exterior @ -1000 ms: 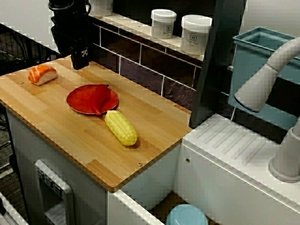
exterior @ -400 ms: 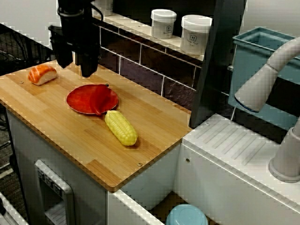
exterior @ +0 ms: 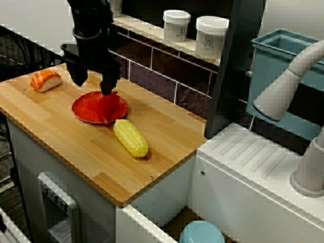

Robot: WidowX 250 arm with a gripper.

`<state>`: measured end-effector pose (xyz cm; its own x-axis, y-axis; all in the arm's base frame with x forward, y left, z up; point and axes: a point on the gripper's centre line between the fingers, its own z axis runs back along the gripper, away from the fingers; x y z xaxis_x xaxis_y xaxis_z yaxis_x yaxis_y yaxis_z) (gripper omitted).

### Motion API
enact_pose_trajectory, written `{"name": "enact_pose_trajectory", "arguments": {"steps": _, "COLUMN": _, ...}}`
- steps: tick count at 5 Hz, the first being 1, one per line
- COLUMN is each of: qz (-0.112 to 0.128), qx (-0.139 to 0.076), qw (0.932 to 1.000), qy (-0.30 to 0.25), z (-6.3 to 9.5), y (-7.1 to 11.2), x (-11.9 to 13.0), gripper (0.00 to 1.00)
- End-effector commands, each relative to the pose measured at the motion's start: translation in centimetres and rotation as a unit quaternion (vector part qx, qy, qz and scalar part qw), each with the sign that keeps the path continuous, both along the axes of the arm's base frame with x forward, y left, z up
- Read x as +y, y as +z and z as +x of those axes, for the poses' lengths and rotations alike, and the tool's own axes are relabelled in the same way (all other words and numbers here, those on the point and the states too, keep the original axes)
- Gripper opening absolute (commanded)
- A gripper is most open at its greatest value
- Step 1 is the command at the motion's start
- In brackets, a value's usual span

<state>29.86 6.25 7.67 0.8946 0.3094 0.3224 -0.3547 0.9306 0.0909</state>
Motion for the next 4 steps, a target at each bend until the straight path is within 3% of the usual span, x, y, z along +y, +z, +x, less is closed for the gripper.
{"name": "enact_pose_trajectory", "arguments": {"steps": 1, "qz": 0.018, "qx": -0.027, "qw": 0.9993, "qy": 0.018, "z": 1.2, "y": -1.5, "x": -0.7, "gripper": 1.0}}
{"name": "enact_pose_trajectory", "arguments": {"steps": 2, "qz": 0.028, "qx": -0.021, "qw": 0.9992, "qy": 0.02, "z": 1.8, "y": -3.2, "x": -0.5, "gripper": 1.0}}
{"name": "enact_pose_trajectory", "arguments": {"steps": 3, "qz": 0.026, "qx": -0.012, "qw": 0.9994, "qy": 0.018, "z": 2.1, "y": -3.5, "x": 0.0, "gripper": 1.0}}
{"name": "enact_pose_trajectory", "arguments": {"steps": 4, "qz": 0.001, "qx": 0.004, "qw": 0.9999, "qy": 0.012, "z": 2.1, "y": -3.2, "x": 0.6, "gripper": 1.0}}
